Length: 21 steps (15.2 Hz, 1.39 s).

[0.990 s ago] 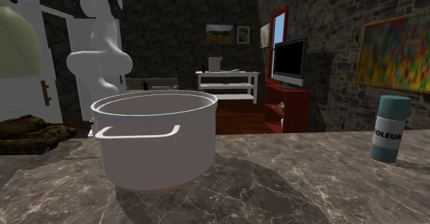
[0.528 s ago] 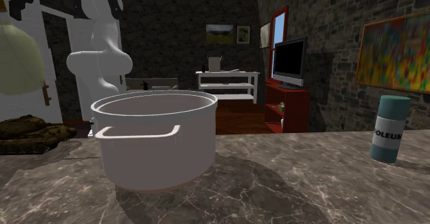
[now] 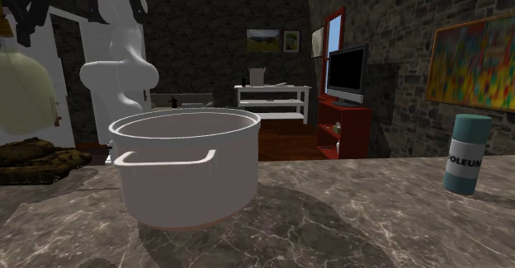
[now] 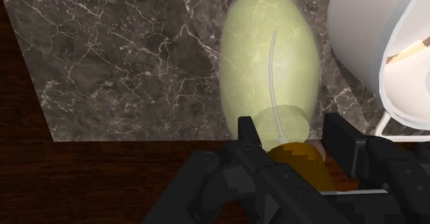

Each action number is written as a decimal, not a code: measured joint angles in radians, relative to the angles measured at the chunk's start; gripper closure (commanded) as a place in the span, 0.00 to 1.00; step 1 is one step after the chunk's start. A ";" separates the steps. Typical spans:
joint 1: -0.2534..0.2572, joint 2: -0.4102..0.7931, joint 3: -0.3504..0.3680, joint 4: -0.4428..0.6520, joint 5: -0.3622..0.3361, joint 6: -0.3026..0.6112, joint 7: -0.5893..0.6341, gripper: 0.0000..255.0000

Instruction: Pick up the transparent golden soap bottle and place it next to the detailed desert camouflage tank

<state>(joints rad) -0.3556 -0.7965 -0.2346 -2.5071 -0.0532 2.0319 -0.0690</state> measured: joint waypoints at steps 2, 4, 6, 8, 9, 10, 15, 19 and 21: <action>-0.002 -0.001 -0.004 -0.024 -0.002 0.023 -0.003 1.00; -0.003 -0.001 -0.008 -0.052 -0.005 0.051 -0.005 1.00; -0.004 0.001 -0.010 -0.079 -0.006 0.079 -0.006 1.00; -0.006 0.000 -0.014 -0.109 -0.008 0.108 -0.008 1.00; -0.007 -0.001 -0.015 -0.121 -0.009 0.119 -0.009 1.00; -0.008 0.001 -0.017 -0.129 -0.010 0.130 -0.011 1.00; -0.010 0.017 -0.030 -0.191 -0.016 0.207 -0.019 1.00; -0.011 0.032 -0.037 -0.236 -0.019 0.267 -0.023 1.00; -0.011 0.041 -0.043 -0.258 -0.021 0.298 -0.027 1.00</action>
<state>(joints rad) -0.3669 -0.7554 -0.2775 -2.7653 -0.0740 2.3298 -0.0956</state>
